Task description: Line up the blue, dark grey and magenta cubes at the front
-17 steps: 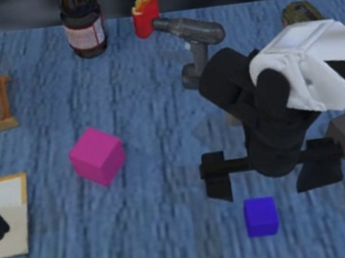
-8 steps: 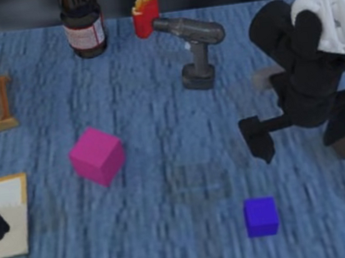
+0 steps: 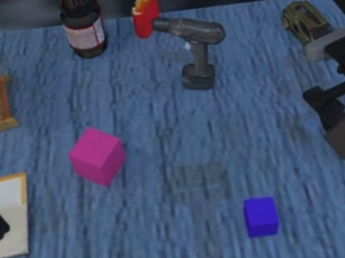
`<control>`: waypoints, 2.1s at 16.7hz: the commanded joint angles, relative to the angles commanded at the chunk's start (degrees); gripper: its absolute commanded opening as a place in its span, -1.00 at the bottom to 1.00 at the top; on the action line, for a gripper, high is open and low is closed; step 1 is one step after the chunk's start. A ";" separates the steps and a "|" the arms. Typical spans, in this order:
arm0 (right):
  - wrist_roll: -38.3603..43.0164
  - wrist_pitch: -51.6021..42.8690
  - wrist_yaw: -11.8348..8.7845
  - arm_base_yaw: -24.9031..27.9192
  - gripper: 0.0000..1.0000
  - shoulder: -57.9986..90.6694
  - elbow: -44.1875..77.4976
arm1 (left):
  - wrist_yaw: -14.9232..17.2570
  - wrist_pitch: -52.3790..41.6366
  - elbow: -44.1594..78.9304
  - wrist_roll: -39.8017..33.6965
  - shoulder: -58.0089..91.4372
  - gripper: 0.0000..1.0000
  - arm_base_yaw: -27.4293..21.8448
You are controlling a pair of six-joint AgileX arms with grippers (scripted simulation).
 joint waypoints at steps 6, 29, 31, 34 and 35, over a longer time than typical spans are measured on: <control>-2.06 0.13 -0.03 -1.50 1.00 -0.13 0.31 | 0.00 0.00 0.00 0.00 0.00 1.00 0.00; -1.93 18.04 -0.02 -1.65 -0.21 8.73 -8.82 | 0.00 0.00 0.00 0.00 0.00 1.00 0.00; -1.93 18.04 -0.02 -1.65 -0.51 8.73 -8.82 | 0.00 0.00 0.00 0.00 0.00 1.00 0.00; -1.93 18.04 -0.02 -1.65 -0.96 8.73 -8.82 | 0.00 0.00 0.00 0.00 0.00 1.00 0.00; -1.93 18.04 -0.02 -1.65 -1.00 8.73 -8.82 | 0.00 0.00 0.00 0.00 0.00 1.00 0.00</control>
